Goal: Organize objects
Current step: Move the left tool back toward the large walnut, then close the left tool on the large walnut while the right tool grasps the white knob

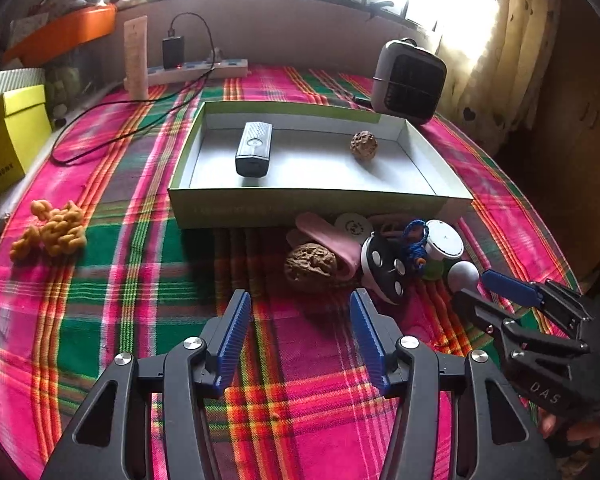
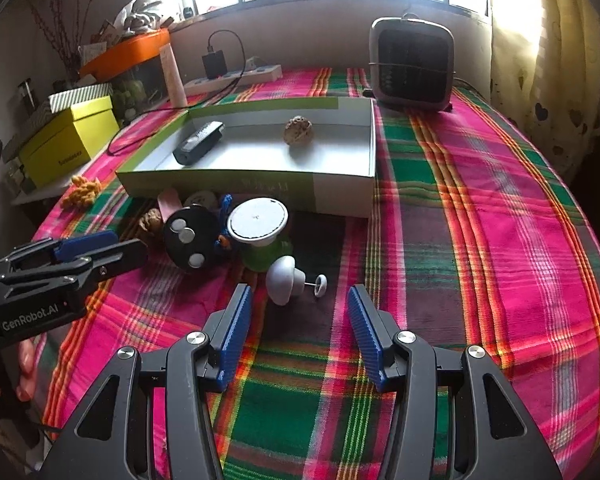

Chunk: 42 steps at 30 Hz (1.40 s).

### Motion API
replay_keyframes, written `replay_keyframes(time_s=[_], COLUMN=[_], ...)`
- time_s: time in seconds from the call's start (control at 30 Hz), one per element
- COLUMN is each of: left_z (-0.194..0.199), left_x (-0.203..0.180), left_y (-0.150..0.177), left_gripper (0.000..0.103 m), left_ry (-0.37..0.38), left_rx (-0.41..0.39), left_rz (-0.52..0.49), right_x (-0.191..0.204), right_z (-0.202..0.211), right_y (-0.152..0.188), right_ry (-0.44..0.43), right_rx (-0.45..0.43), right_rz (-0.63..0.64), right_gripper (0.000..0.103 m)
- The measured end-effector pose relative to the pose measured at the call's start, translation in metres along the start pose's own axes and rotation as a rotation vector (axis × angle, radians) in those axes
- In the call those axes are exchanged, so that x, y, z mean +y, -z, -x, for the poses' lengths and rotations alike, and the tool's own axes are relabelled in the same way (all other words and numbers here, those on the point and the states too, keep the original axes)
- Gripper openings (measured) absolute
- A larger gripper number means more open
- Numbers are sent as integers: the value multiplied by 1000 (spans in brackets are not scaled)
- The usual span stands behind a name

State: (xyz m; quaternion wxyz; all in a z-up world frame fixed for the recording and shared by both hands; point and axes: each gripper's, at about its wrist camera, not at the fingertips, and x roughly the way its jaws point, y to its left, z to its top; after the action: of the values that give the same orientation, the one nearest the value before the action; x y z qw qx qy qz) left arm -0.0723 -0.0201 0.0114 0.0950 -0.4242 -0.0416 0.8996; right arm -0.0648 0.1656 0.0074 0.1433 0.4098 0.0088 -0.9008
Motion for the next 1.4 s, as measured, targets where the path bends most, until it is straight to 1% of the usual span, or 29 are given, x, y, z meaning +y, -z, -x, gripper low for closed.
replay_keyframes(time_s=[0.3, 0.9, 1.0, 1.07, 1.17, 1.2, 1.27, 1.3, 1.4], left_z=[-10, -16, -16, -17, -17, -17, -17, -17, -16], left_x=[0, 3, 4, 3, 1, 1, 0, 0, 0], left_y=[-5, -12, -13, -14, -14, -14, -14, -14, -13], left_gripper=[51, 50, 45, 40, 36, 36, 30, 29, 29], left_ry=[-10, -8, -5, -4, 0, 1, 6, 6, 8], left_rx=[7, 8, 6, 6, 6, 6, 5, 5, 4], left_rz=[-8, -17, -15, -16, -21, -21, -22, -22, -17], right_x=[2, 7, 7, 8, 8, 9, 9, 8, 8], right_z=[-5, -8, -8, -8, -8, -8, -8, -8, -8], right_y=[-5, -6, -6, -6, -6, -5, -6, -6, -6], right_ry=[-3, 29, 32, 35, 38, 39, 42, 42, 41], right_rx=[13, 33, 33, 33, 33, 32, 31, 30, 29], right_rz=[18, 54, 58, 61, 65, 65, 63, 62, 63], right_gripper=[51, 51, 51, 51, 50, 49, 45, 44, 40])
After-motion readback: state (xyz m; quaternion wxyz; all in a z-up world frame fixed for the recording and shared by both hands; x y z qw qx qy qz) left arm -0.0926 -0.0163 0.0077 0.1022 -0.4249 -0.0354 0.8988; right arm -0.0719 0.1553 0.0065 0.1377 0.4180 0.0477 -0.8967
